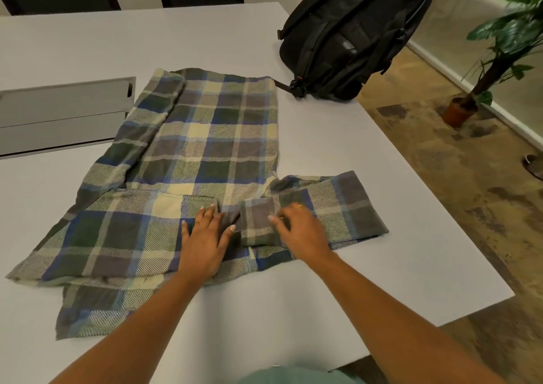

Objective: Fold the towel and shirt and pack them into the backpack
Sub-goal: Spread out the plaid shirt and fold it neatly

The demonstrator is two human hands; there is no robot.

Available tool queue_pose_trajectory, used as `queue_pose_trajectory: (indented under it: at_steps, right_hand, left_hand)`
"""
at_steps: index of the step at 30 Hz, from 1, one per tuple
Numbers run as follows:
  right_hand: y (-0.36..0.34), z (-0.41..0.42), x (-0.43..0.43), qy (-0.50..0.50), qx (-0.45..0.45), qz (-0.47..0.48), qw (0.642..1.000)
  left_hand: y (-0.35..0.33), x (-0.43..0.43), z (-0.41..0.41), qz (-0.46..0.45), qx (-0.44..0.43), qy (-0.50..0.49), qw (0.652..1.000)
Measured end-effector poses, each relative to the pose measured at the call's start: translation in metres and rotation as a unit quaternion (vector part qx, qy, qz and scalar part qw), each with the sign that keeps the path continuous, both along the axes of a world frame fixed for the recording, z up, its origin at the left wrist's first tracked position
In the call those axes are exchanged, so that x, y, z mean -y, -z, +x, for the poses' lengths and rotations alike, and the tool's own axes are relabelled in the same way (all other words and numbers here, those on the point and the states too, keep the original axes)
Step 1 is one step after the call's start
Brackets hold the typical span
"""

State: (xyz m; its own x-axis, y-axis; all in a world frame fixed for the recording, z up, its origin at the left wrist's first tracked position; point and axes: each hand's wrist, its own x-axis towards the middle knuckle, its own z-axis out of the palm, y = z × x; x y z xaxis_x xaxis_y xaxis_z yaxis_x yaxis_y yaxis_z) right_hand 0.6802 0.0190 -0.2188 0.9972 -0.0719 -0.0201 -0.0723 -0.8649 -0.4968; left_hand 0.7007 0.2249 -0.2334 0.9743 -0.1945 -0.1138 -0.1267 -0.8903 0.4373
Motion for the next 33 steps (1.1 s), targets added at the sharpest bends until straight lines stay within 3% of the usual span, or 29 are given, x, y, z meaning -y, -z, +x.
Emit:
queue_pose_trajectory:
  at_steps: [5,13,22,25,27,29,33]
  right_hand:
    - [0.003,-0.003,0.061,0.179,0.056,-0.028,0.982]
    - [0.021,-0.035,0.116,0.022,0.009,-0.032,0.999]
    - [0.020,-0.026,0.119,0.052,0.021,-0.039,0.998]
    - [0.013,-0.026,0.127,0.181,0.084,-0.045,0.979]
    - [0.010,-0.027,0.134,0.240,0.043,-0.092,0.966]
    - [0.009,-0.026,0.139,0.229,-0.015,-0.149,0.962]
    - [0.010,-0.018,0.141,0.187,-0.035,-0.219,0.957]
  left_hand:
    - [-0.009,0.026,-0.005,-0.053,0.047,-0.018,0.997]
    - [-0.019,0.051,0.003,-0.211,-0.047,-0.196,0.956]
    - [-0.023,0.056,0.002,-0.260,-0.078,-0.250,0.930]
    - [-0.022,0.057,0.002,-0.267,-0.080,-0.255,0.926]
    - [-0.020,0.057,0.001,-0.269,-0.080,-0.262,0.923]
    - [-0.019,0.058,0.001,-0.273,-0.079,-0.268,0.921]
    - [-0.019,0.059,0.001,-0.274,-0.081,-0.285,0.915]
